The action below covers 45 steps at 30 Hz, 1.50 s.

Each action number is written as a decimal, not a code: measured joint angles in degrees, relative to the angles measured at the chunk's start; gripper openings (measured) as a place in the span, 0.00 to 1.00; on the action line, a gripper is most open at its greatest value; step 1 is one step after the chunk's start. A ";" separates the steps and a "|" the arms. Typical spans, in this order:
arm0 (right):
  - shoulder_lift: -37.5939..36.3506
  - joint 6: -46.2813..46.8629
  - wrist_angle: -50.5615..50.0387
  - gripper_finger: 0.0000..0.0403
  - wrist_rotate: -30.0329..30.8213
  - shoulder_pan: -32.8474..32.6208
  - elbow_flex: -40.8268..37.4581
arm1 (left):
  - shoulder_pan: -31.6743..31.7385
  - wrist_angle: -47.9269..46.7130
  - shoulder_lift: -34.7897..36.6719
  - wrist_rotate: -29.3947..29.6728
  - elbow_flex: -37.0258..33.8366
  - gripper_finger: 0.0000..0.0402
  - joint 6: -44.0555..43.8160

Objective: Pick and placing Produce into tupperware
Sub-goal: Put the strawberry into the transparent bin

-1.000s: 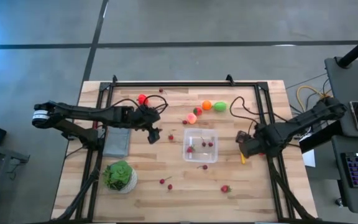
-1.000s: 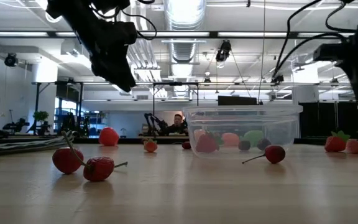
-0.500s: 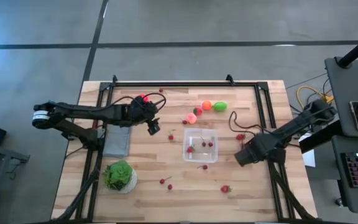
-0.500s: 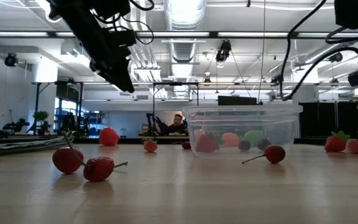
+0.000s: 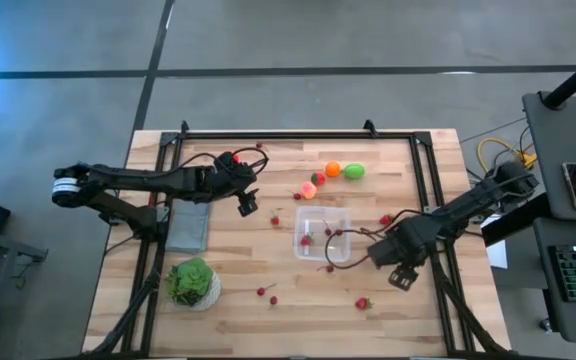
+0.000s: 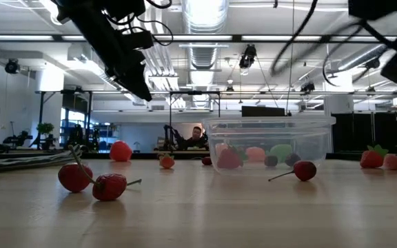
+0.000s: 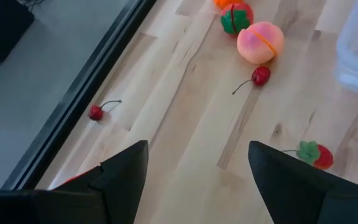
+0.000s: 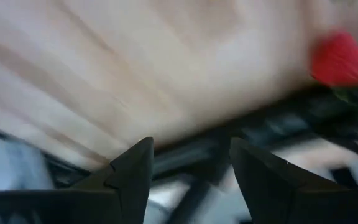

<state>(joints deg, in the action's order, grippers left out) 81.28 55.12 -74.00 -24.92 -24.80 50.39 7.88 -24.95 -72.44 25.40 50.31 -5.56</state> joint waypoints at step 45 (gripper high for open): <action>19.91 -41.83 -1.48 0.47 9.08 21.22 -7.28 | 0.00 0.51 0.00 -0.49 0.82 0.65 -12.20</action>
<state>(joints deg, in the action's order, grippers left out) 101.18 13.29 -75.48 -15.84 -3.57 43.11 7.88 -24.45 -72.44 24.91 51.13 -17.76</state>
